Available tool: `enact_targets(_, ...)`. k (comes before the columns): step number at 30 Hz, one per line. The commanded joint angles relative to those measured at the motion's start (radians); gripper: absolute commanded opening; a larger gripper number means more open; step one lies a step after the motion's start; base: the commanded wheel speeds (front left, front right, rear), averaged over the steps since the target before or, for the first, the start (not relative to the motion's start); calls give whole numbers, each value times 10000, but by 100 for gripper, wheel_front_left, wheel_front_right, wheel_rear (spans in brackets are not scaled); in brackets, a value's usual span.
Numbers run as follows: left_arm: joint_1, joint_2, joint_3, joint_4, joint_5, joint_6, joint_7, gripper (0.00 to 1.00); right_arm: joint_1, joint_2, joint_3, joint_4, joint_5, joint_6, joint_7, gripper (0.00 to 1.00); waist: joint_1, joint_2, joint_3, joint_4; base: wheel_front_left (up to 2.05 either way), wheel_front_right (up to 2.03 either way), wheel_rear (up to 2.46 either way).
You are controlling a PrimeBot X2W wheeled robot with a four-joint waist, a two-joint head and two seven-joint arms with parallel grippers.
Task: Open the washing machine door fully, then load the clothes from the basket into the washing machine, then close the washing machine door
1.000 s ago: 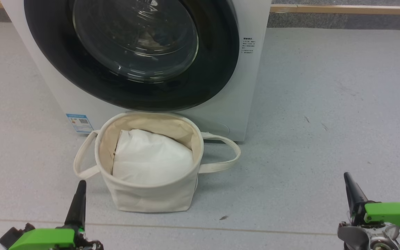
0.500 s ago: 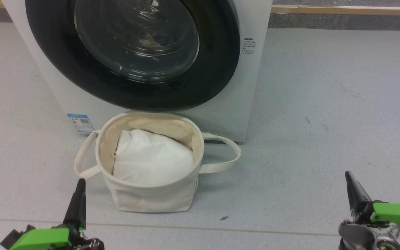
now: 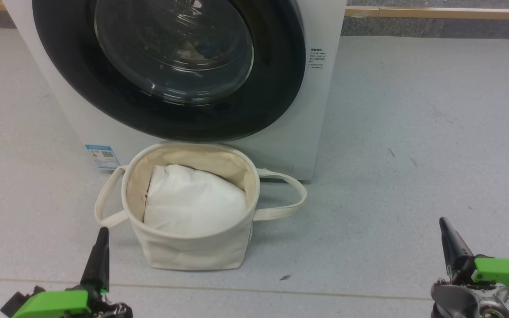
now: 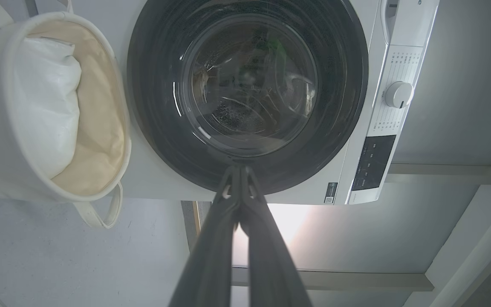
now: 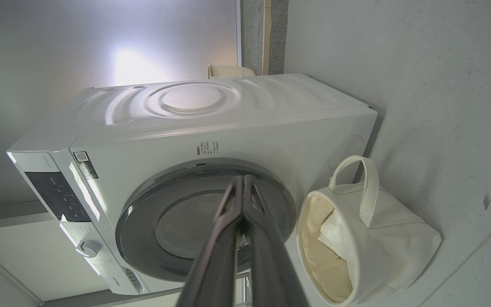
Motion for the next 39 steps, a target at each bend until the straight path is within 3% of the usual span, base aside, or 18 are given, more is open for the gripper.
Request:
enact_targets(1, -242, 55, 342, -373, -34, -71, 82, 0, -143, -12, 161, -379, 59, 0, 66, 0, 1, -1, 0, 0, 0, 0, 0)
enact_targets(39, -242, 54, 339, -373, -36, -71, 80, 0, -145, 0, 143, -379, 45, 0, 81, 0, 1, -1, 0, 0, 0, 0, 0)
